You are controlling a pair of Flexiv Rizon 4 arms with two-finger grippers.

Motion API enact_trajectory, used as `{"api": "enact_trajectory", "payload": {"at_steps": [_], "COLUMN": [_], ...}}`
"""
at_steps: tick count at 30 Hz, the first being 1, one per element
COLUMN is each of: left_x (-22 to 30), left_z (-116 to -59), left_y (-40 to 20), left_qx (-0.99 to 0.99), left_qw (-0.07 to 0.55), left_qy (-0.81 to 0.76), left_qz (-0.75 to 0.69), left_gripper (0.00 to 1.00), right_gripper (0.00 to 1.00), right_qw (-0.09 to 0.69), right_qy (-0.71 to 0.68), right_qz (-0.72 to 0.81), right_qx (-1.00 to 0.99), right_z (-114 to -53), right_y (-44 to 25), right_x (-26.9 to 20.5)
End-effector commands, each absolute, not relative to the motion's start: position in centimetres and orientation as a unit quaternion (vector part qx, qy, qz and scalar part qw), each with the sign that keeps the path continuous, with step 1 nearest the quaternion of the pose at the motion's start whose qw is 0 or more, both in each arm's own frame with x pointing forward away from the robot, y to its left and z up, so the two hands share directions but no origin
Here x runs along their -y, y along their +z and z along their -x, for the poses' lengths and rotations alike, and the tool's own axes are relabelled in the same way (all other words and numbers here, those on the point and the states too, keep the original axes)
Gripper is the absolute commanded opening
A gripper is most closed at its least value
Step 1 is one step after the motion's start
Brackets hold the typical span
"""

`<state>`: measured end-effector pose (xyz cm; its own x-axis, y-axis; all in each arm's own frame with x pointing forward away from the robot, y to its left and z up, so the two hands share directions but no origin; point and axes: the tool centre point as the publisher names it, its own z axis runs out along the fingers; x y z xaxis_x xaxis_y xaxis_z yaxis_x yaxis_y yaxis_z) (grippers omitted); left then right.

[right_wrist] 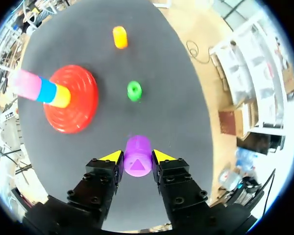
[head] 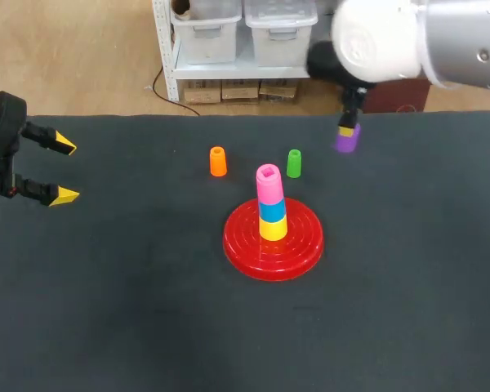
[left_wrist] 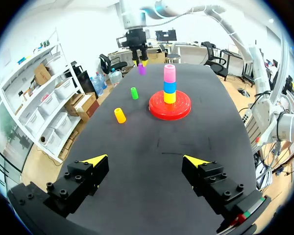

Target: Pick up and stack the cylinders on the red base in this order: pink,purple,orange,green

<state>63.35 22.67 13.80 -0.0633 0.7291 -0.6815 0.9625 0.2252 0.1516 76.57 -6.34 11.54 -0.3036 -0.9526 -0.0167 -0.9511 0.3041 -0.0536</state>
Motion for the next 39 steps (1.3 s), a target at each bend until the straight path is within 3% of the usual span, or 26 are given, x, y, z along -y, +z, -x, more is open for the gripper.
{"api": "enact_trajectory", "payload": {"at_steps": [1, 16, 28, 39], "left_x": [-22.7, -22.7, -22.7, -22.7], "left_z": [-63.3, -63.3, -63.3, -63.3], "left_y": [13.7, 13.7, 13.7, 13.7], "left_qx": [-0.707, -0.707, -0.707, -0.707], "left_qw": [0.336, 0.336, 0.336, 0.336], "left_qy": [-0.174, -0.174, -0.174, -0.174], "left_qz": [-0.597, -0.597, -0.597, -0.597], "left_gripper": [1.0, 1.0, 1.0, 1.0], "right_gripper": [0.0, 0.0, 0.0, 0.0], "right_qw": [0.031, 0.005, -0.032, -0.006], "right_qy": [-0.037, -0.007, -0.023, -0.025], "right_qz": [0.597, 0.592, 0.581, 0.547], "right_qx": [-0.801, -0.806, -0.813, -0.836], "right_z": [-75.2, -71.1, -68.8, -65.3], "right_y": [14.5, 18.6, 20.1, 20.9], "right_x": [2.8, -6.9, -9.5, -9.3]}}
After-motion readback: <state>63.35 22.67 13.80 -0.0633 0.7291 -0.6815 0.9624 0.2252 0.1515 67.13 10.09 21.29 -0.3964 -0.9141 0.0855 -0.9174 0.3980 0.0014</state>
